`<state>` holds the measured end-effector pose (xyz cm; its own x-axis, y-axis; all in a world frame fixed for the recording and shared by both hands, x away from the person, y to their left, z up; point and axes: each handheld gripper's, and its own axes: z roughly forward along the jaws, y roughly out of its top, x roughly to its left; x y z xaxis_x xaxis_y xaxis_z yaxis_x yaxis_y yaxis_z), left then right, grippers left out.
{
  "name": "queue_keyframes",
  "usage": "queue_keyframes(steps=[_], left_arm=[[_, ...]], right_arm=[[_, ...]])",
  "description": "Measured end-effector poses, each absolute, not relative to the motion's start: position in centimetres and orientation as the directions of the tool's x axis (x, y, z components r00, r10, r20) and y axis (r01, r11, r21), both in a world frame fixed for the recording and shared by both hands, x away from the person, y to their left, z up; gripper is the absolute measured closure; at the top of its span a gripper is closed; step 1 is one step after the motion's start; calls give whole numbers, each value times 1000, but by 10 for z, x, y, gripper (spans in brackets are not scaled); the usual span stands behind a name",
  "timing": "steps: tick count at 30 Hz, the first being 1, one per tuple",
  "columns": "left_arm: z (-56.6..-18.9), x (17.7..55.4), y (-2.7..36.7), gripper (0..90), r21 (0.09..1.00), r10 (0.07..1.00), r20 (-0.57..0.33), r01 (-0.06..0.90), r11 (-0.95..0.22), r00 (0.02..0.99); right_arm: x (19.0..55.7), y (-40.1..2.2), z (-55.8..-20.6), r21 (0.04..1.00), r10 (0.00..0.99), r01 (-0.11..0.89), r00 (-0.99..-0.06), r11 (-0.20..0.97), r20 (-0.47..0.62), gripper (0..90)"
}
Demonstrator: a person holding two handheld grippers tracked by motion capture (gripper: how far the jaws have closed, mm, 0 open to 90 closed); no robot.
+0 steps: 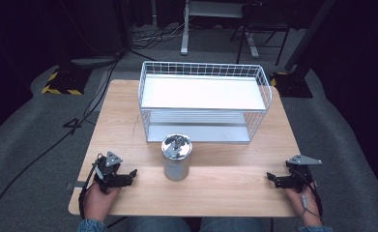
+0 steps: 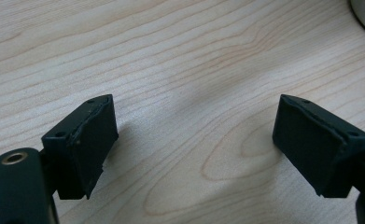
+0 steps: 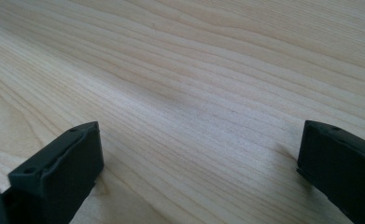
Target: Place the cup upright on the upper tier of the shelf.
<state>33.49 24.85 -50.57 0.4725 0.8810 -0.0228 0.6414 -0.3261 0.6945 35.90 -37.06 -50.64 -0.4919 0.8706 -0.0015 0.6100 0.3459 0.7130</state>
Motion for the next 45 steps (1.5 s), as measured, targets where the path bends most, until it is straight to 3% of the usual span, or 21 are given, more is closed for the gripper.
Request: queue_keyframes(steps=[12, 18, 35, 45], left_arm=[[-506, 331, 251, 137, 691, 880, -24, 644, -328, 474], [-502, 331, 254, 7, 662, 887, -69, 686, -301, 456], [-463, 316, 257, 0, 766, 849, -77, 577, -285, 523], [-444, 308, 255, 0, 844, 818, -115, 490, -219, 564]], right_arm=[[359, -371, -506, 713, 879, 616, -476, 335, -2, 2], [359, -371, -506, 716, 877, 611, -481, 336, -2, 21], [358, -371, -506, 724, 870, 599, -494, 343, -3, 60], [358, -371, -506, 725, 870, 598, -493, 341, -3, 64]])
